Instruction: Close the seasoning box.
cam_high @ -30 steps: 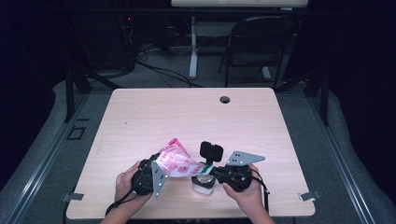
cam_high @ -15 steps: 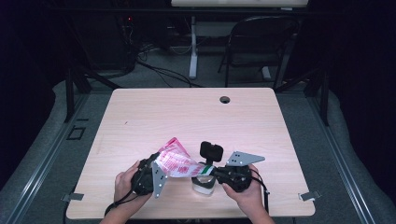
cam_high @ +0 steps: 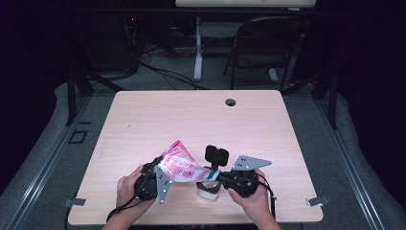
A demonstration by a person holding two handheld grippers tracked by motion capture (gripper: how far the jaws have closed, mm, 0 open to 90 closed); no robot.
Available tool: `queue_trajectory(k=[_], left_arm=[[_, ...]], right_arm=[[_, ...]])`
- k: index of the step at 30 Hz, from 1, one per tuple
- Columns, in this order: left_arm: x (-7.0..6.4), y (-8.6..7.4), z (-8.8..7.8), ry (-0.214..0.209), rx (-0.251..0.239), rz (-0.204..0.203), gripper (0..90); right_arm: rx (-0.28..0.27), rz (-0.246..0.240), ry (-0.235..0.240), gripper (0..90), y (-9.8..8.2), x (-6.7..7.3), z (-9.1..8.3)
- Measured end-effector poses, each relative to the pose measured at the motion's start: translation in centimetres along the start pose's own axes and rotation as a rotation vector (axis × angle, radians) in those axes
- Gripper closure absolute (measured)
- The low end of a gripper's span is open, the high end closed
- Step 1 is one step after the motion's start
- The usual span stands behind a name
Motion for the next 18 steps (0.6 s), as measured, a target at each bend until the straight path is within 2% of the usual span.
queue_trajectory(k=[18], left_arm=[[0.0, 0.33, -0.25, 0.027, -0.006, 0.032, 68.6]], right_arm=[[0.008, -0.004, -0.001, 90.0, -0.12, -0.09, -0.04]])
Point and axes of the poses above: each handheld gripper's, and its own axes: z roughly forward along the jaws, y roughly out of its top, x roughly to its left, the point moved 3 cm from there along z, roughly forward along the jaws, and after that the axes turned 6 degrees about -z, right-handed, at the moved point
